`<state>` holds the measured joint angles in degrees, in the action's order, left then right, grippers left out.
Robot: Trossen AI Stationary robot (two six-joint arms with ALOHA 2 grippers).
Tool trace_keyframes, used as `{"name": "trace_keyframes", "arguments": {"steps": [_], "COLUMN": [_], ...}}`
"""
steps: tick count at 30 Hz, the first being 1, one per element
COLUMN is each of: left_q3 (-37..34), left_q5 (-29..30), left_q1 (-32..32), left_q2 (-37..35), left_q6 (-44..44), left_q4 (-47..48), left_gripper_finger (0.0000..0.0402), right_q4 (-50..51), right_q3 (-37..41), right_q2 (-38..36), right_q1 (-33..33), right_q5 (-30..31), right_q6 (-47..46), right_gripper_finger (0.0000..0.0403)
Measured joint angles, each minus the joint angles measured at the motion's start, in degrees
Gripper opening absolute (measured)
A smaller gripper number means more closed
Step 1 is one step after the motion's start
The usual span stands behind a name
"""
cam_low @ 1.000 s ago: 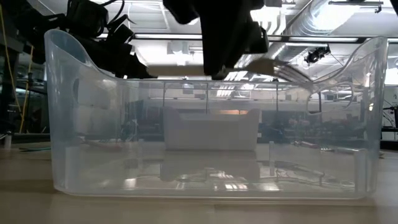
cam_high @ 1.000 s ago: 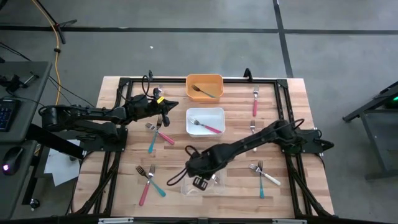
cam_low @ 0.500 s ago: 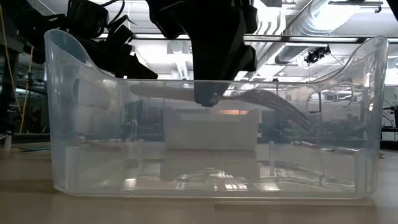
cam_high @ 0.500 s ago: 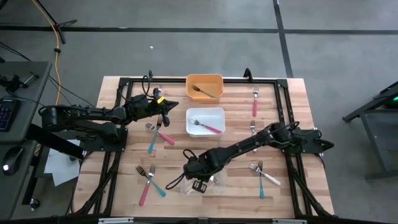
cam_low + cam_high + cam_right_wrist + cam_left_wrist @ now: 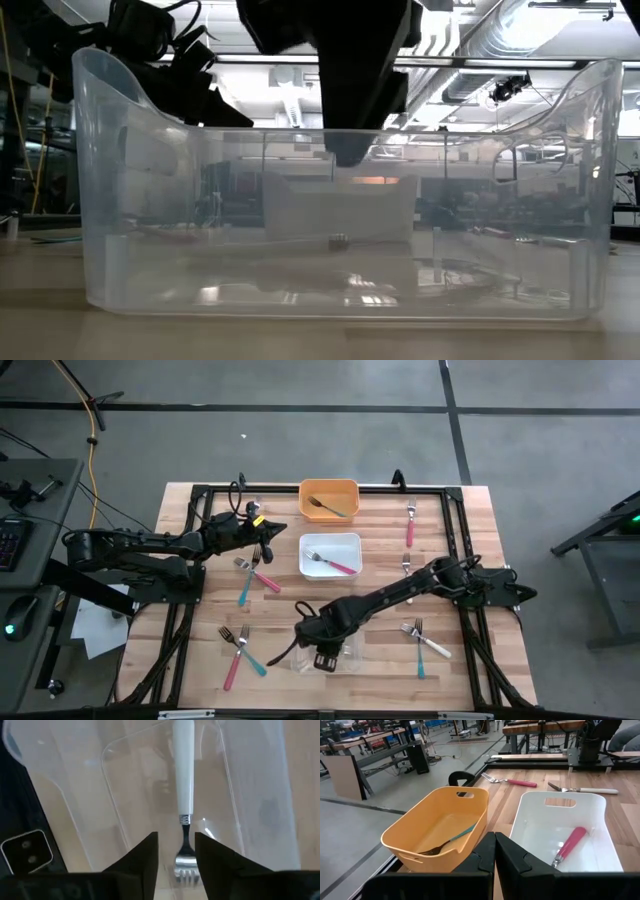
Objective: Sort silverware by color (type)
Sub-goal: Put the middle left pink fork into the white bin
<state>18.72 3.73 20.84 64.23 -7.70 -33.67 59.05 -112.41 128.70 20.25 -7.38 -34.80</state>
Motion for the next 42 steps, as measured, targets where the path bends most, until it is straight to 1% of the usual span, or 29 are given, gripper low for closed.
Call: {"name": "trace_keyframes", "arguments": {"steps": [3, 6, 9, 10, 12, 14, 16, 21, 30, 33, 35, 36, 38, 42], "left_q3": [0.0, 0.0, 0.0, 0.0, 0.0, 0.0, 0.0, 0.0, 0.0, 0.0, 0.02, 0.33, 2.24, 8.32], "left_q5": [-0.02, 0.0, 0.02, 0.02, 0.02, 0.02, 0.04, 0.15, -0.44, -0.46, -0.49, -0.6, -1.58, -2.2], "left_q1": [0.0, 0.0, 0.0, 0.0, 0.0, -0.01, 0.0, -0.57, -1.55, -1.55, -1.55, -1.5, -1.36, -1.5], "left_q2": [0.0, 0.0, 0.0, -0.01, -0.02, -0.01, -0.01, 0.0, 0.0, 0.0, -0.02, -0.02, 0.0, 0.0], "left_q6": [0.06, 0.2, 0.17, 0.15, 0.17, 0.17, 0.2, 0.63, 1.99, 2.58, 2.76, 2.99, 3.04, 1.58], "left_q4": [0.0, 1.2, 2.58, 2.64, 2.6, 2.61, 2.61, 2.58, 2.58, 2.72, 2.84, 3.75, 8.5, 21.63], "left_gripper_finger": [0.0, 0.0, 0.0, 0.0, 0.0, 0.0, 0.0, 0.0, 0.0, 0.0, 0.0, 0.0, 0.0, 0.0], "right_q4": [2.31, 5.13, 6.69, 6.8, 6.06, 3.48, -0.64, -15.47, -38.18, -44.87, -48.71, -50.58, -54.67, -62.34], "right_q3": [-2.59, -5.27, -5.84, -5.28, -2.45, 1.77, 7.47, 23.75, 50.3, 58.06, 62.51, 64.41, 67.62, 72.4], "right_q2": [-0.26, -2.05, -5.32, -6.43, -8.62, -10.64, -12.94, -21.87, -45.24, -51.87, -55.5, -57.07, -59.71, -63.21], "right_q1": [0.49, 1.87, 3.86, 4.42, 4.75, 4.51, 3.87, 1.07, -5.47, -9.01, -11.8, -13.28, -16.57, -23.36], "right_q5": [3.06, 5.29, 11.64, 14.13, 17.88, 18.75, 18.47, 15.9, 16.09, 14.75, 12.68, 11.52, 9.11, 5.39], "right_q6": [6.79, 13.52, 17.94, 19.24, 20.85, 22.22, 24.04, 27.5, 33.45, 35.96, 37.97, 38.96, 41.3, 46.19], "right_gripper_finger": [0.0097, 0.0056, 0.0013, 0.0007, 0.0009, 0.0011, 0.0005, 0.0002, 0.0001, 0.0001, 0.0001, 0.0, 0.0, 0.0]}}
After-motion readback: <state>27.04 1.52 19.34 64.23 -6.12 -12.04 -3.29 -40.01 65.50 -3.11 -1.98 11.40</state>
